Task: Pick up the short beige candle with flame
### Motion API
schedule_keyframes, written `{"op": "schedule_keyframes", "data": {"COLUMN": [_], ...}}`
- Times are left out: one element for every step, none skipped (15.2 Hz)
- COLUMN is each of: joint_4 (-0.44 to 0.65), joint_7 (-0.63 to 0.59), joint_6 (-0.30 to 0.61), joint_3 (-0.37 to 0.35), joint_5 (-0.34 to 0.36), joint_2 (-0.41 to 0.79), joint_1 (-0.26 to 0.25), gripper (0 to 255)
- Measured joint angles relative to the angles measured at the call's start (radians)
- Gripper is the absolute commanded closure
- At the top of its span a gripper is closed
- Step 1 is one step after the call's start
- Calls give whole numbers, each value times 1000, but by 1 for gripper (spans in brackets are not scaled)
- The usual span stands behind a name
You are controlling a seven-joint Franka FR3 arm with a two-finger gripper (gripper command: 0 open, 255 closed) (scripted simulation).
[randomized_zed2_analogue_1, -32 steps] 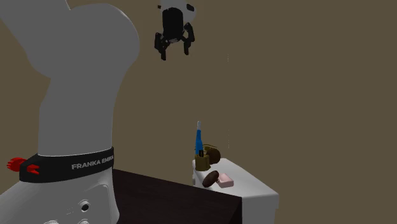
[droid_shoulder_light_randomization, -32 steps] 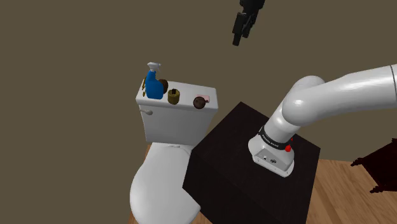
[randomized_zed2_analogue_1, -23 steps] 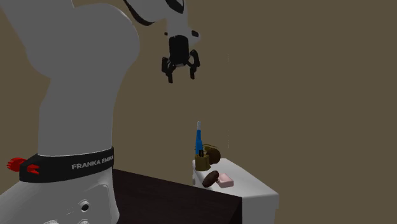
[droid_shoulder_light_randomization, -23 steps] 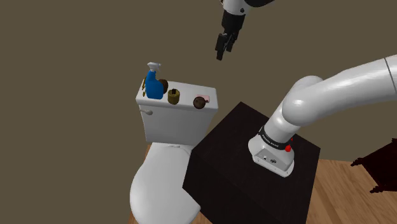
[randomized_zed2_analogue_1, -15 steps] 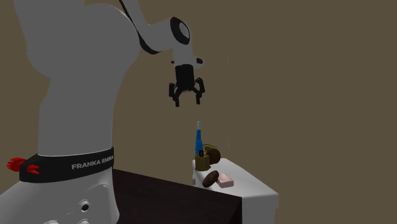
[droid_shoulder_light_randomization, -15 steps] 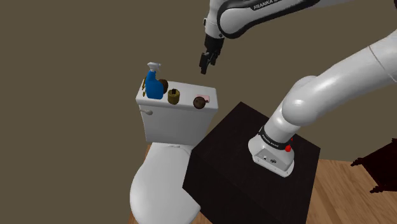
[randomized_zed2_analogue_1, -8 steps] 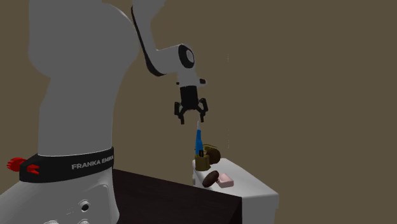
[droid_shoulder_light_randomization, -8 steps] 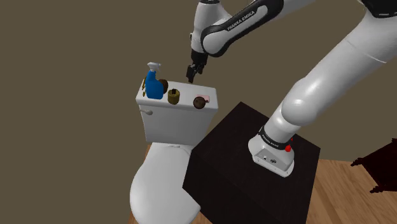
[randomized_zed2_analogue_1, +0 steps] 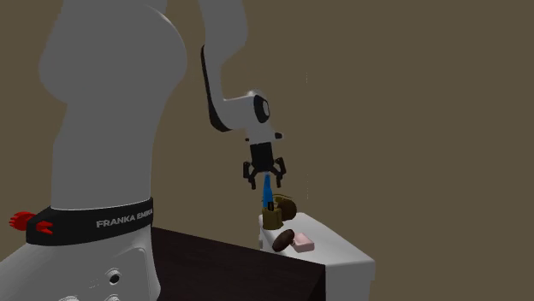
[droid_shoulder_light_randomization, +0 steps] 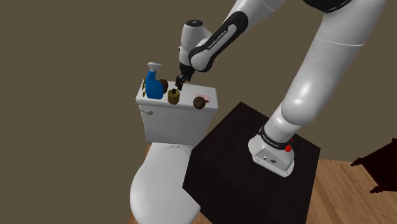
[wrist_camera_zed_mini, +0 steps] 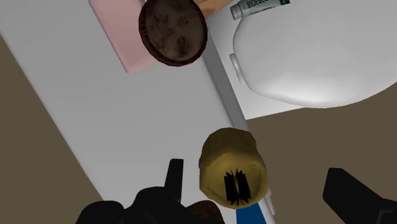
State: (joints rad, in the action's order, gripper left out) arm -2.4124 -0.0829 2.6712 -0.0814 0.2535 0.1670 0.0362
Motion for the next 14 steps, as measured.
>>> {"op": "schedule_keyframes", "data": {"joint_4": [28, 48, 82, 109, 132, 143, 151, 154, 159, 160, 164, 170, 172, 172], "joint_7": [-8, -29, -41, -54, -58, -61, -67, -73, -79, -84, -89, -93, -99, -101], "joint_6": [18, 38, 56, 78, 91, 103, 116, 128, 138, 148, 159, 166, 175, 179], "joint_3": [5, 10, 17, 26, 33, 38, 43, 49, 54, 58, 63, 67, 72, 73], "joint_5": [15, 33, 49, 65, 74, 80, 87, 94, 99, 104, 109, 113, 117, 119], "joint_2": [43, 81, 129, 174, 208, 228, 247, 262, 277, 288, 303, 316, 327, 331], "joint_1": [-2, -12, -19, -26, -29, -31, -35, -40, -44, -47, -50, -54, -59, -60], "gripper": [0, 0, 0, 0, 0, 0, 0, 0, 0, 0, 0, 0, 0, 255]}}
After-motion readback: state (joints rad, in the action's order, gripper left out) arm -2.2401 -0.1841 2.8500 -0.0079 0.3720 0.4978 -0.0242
